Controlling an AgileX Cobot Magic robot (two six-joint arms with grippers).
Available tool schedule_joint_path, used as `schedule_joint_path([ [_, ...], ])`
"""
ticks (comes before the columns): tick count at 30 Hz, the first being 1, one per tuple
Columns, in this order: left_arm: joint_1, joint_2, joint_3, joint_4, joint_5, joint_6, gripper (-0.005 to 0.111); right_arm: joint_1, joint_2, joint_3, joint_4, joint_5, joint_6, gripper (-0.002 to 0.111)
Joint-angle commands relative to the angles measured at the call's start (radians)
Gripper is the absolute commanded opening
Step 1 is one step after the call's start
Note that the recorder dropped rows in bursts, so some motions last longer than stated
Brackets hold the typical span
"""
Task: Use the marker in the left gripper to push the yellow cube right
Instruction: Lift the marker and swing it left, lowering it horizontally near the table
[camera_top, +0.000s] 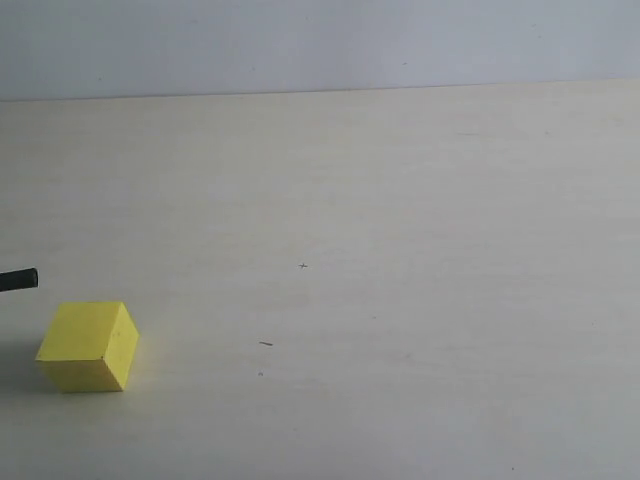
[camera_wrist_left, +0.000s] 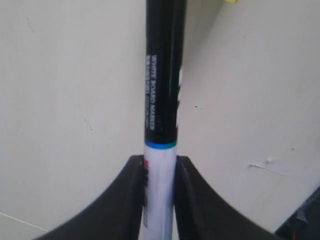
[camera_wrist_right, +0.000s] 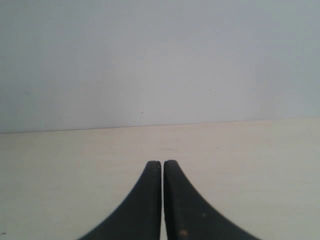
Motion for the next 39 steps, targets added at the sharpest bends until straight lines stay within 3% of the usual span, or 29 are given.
schedule_joint_path([
  [1,0.078,-0.011,0.07,-0.006,-0.149,0.136,0.0,-0.003,-0.006,0.005,-0.005,-0.008,-0.009,0.002],
  [6,0.136,0.017,0.097,-0.001,-0.344,0.147,0.0,-0.003,-0.006,0.005,-0.005,-0.008,-0.009,0.002],
  [9,0.17,0.065,0.097,-0.001,-0.393,0.115,0.0,-0.003,-0.006,0.005,-0.005,-0.008,-0.009,0.002],
  [16,0.237,0.13,0.128,-0.053,-0.393,0.372,0.0,-0.003,-0.006,0.005,-0.005,-0.008,-0.009,0.002],
  [20,0.272,0.172,0.13,-0.09,-0.397,0.417,0.0,-0.003,-0.006,0.005,-0.005,-0.008,-0.009,0.002],
  [39,0.275,0.268,0.138,-0.099,-0.394,0.431,0.0,-0.003,-0.006,0.005,-0.005,-0.008,-0.009,0.002],
])
